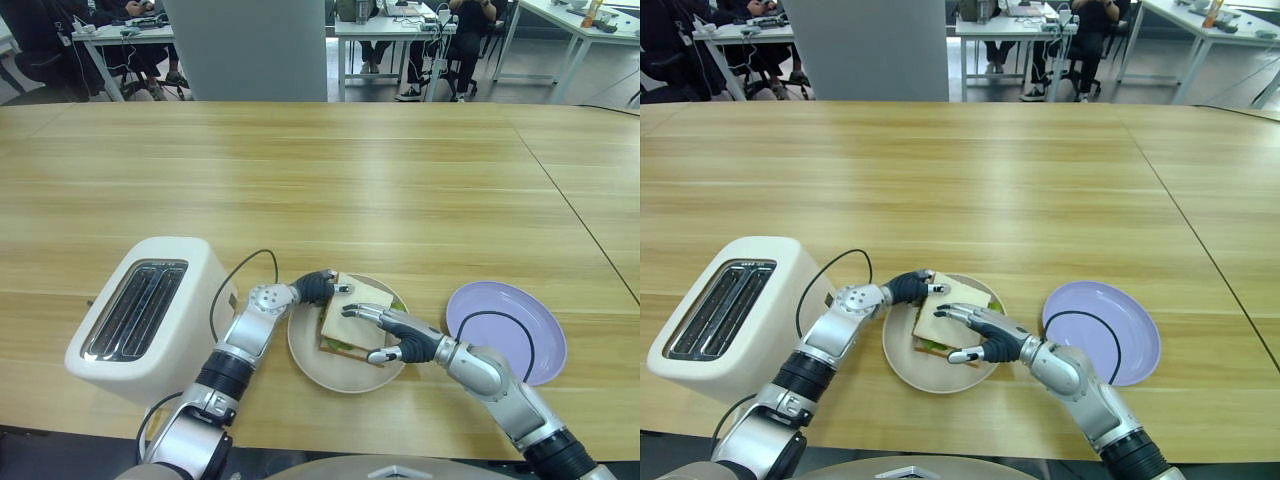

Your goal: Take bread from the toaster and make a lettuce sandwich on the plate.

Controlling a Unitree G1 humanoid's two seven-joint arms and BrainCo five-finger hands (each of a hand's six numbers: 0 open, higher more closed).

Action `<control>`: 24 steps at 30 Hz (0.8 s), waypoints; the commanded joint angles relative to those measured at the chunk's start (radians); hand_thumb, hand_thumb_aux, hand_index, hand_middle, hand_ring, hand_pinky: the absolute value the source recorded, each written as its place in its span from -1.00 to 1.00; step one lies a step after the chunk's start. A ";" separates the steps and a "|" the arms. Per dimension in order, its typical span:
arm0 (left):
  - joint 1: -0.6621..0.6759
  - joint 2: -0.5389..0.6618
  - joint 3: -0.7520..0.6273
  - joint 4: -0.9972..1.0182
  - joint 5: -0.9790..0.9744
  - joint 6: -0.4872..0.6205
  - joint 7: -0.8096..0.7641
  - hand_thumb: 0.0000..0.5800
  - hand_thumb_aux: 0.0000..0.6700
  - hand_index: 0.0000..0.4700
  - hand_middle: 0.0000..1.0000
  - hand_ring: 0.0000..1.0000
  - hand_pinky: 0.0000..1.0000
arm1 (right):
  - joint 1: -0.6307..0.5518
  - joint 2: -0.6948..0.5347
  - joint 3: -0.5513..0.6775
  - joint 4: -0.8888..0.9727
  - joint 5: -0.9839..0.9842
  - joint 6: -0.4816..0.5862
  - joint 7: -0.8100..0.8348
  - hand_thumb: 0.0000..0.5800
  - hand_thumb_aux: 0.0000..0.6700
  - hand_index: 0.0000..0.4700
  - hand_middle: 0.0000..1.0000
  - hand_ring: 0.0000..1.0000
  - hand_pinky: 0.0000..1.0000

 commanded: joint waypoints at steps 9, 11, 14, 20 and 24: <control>-0.043 0.043 0.064 -0.248 0.060 0.075 0.109 -1.00 -1.00 -1.00 0.98 0.98 0.98 | 0.040 -0.023 0.061 0.054 -0.034 0.017 0.065 -1.00 -1.00 -1.00 -0.91 -0.91 -0.91; -0.042 0.051 0.069 -0.261 0.064 0.082 0.112 -1.00 -1.00 -1.00 0.78 0.78 0.78 | 0.038 -0.034 0.075 0.061 -0.073 0.000 0.051 -1.00 -1.00 -1.00 -0.90 -0.90 -0.90; -0.048 0.062 0.097 -0.287 0.064 0.088 0.128 -1.00 -1.00 -1.00 0.67 0.67 0.67 | 0.034 -0.059 0.098 0.073 -0.165 -0.042 0.012 -1.00 -1.00 -1.00 -0.90 -0.90 -0.90; -0.051 0.034 0.177 -0.388 0.016 0.081 0.176 -1.00 -1.00 -1.00 0.37 0.37 0.37 | 0.046 -0.041 0.066 0.031 -0.141 -0.034 -0.001 -1.00 -1.00 -1.00 -0.90 -0.90 -0.90; 0.018 -0.018 0.245 -0.525 -0.028 0.036 0.238 -1.00 -1.00 -1.00 0.20 0.20 0.20 | 0.083 0.000 0.002 -0.088 -0.029 0.045 0.005 -1.00 -1.00 -1.00 -0.89 -0.89 -0.89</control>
